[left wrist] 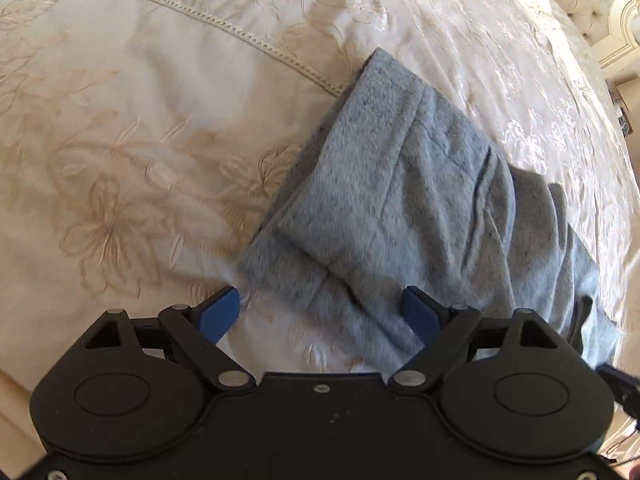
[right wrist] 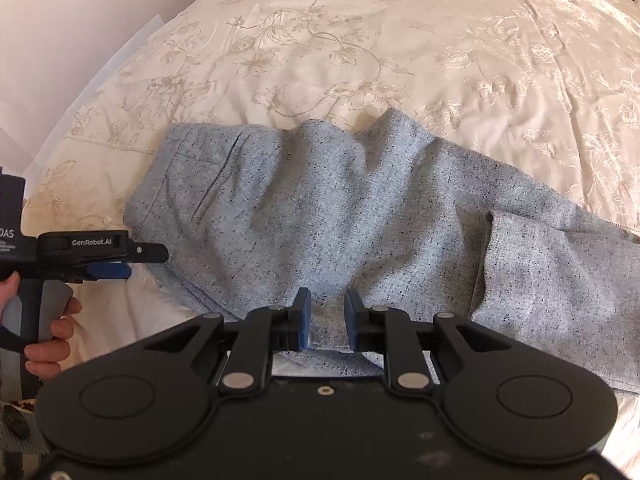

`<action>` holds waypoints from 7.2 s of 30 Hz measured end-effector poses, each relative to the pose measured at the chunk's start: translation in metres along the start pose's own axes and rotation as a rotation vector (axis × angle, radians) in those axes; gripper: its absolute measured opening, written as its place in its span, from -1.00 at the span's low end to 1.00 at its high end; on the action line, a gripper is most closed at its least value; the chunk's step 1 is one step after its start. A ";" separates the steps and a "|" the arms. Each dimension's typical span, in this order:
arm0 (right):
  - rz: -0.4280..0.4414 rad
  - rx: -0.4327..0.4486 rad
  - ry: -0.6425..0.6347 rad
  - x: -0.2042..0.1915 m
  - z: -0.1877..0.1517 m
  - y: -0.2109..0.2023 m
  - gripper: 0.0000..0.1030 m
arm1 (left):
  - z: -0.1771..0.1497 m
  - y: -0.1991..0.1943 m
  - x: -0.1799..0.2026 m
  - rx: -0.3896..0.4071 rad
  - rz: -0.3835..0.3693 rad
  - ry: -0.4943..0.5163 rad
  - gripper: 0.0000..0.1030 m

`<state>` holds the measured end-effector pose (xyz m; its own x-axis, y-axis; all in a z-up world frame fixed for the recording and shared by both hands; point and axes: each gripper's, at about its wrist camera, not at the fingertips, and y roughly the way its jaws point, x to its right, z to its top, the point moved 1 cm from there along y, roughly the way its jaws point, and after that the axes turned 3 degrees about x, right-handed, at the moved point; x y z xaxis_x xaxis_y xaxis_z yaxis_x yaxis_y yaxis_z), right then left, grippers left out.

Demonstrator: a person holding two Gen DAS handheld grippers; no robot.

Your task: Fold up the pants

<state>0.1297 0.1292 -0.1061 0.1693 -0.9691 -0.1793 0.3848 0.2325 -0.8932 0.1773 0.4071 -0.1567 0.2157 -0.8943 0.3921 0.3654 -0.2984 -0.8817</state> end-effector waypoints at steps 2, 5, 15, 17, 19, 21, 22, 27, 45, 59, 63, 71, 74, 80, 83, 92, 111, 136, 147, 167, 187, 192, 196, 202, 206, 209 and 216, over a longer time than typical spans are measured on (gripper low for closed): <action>0.004 0.005 -0.007 -0.003 0.002 -0.001 -0.59 | 0.013 0.005 0.002 0.024 -0.020 -0.004 0.72; 0.007 0.012 -0.009 -0.004 0.006 -0.002 -0.59 | 0.029 0.009 0.004 0.044 -0.049 -0.020 0.72; -0.004 0.007 0.018 0.002 0.006 0.005 -0.59 | 0.047 0.007 0.017 0.032 -0.088 0.039 -0.26; -0.013 0.008 0.031 0.005 0.007 0.007 -0.59 | 0.049 -0.002 0.015 0.035 -0.093 0.042 -0.57; -0.025 0.010 0.042 0.009 0.008 0.009 -0.59 | 0.050 -0.015 0.016 0.049 -0.116 0.036 -0.67; -0.042 0.014 0.055 0.017 0.009 0.012 -0.59 | 0.050 -0.025 0.026 0.064 -0.107 0.088 -0.68; -0.055 0.016 0.060 0.021 0.010 0.014 -0.59 | 0.049 -0.029 0.034 0.072 -0.094 0.124 -0.69; -0.161 0.044 0.122 0.052 0.014 0.023 -0.59 | 0.047 -0.045 0.059 0.106 -0.074 0.208 -0.71; -0.188 0.021 0.181 0.092 0.020 0.078 -0.60 | 0.033 -0.090 0.115 0.199 -0.070 0.289 -0.73; 0.080 0.000 0.111 0.116 -0.014 0.037 -0.60 | -0.019 -0.122 0.256 0.303 -0.026 0.391 -0.74; 0.125 0.059 0.140 0.154 -0.017 0.001 -0.60 | -0.040 -0.117 0.320 0.326 -0.081 0.444 -0.76; 0.103 0.098 0.260 0.258 -0.053 -0.040 -0.59 | -0.112 -0.014 0.447 0.171 -0.187 0.527 -0.98; 0.075 0.078 0.308 0.300 -0.069 -0.043 -0.59 | -0.144 0.044 0.466 0.031 -0.190 0.505 -1.00; 0.056 0.040 0.356 0.356 -0.090 -0.049 -0.59 | -0.185 0.058 0.480 -0.018 -0.141 0.589 -0.96; 0.072 0.058 0.366 0.368 -0.091 -0.056 -0.59 | -0.188 0.041 0.470 0.027 -0.089 0.653 -0.91; 0.189 0.123 0.300 0.364 -0.067 -0.063 -0.50 | -0.174 0.040 0.381 0.084 0.235 0.593 -0.80; 0.172 -0.037 0.376 0.339 -0.049 0.018 -0.34 | -0.142 0.087 0.288 -0.103 0.175 0.349 -0.77; 0.006 0.097 0.202 0.334 -0.059 -0.046 -0.83 | -0.125 0.070 0.303 0.067 0.267 0.469 -0.61; -0.003 0.031 0.218 0.344 -0.066 -0.028 -0.68 | -0.134 0.083 0.313 -0.021 0.437 0.523 -0.62; -0.179 0.026 0.103 0.310 -0.019 0.017 -0.58 | -0.092 0.157 0.341 -0.103 0.411 0.534 -0.14; -0.249 0.103 0.044 0.304 -0.039 0.007 -0.20 | -0.107 0.120 0.285 -0.046 0.324 0.563 0.02; -0.256 0.103 0.056 0.310 -0.062 -0.004 -0.16 | -0.120 0.109 0.265 -0.049 0.297 0.532 0.19; -0.193 0.092 0.147 0.323 -0.074 0.000 -0.13 | -0.121 0.105 0.263 -0.047 0.287 0.498 0.28; -0.101 0.043 0.297 0.350 -0.073 0.008 0.06 | -0.125 0.101 0.254 -0.048 0.233 0.513 0.28; -0.036 0.017 0.359 0.365 -0.074 0.016 0.13 | -0.127 0.094 0.255 -0.043 0.196 0.548 0.28; -0.008 0.012 0.374 0.369 -0.075 0.018 0.15 | -0.130 0.089 0.252 -0.033 0.167 0.542 0.28; 0.020 0.016 0.413 0.375 -0.075 0.021 0.21 | -0.121 0.111 0.248 -0.034 0.157 0.468 0.43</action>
<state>0.1337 -0.2355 -0.2233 -0.1999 -0.9154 -0.3495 0.4001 0.2494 -0.8819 0.1619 0.1119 -0.1891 -0.1674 -0.9807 0.1010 0.3298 -0.1522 -0.9317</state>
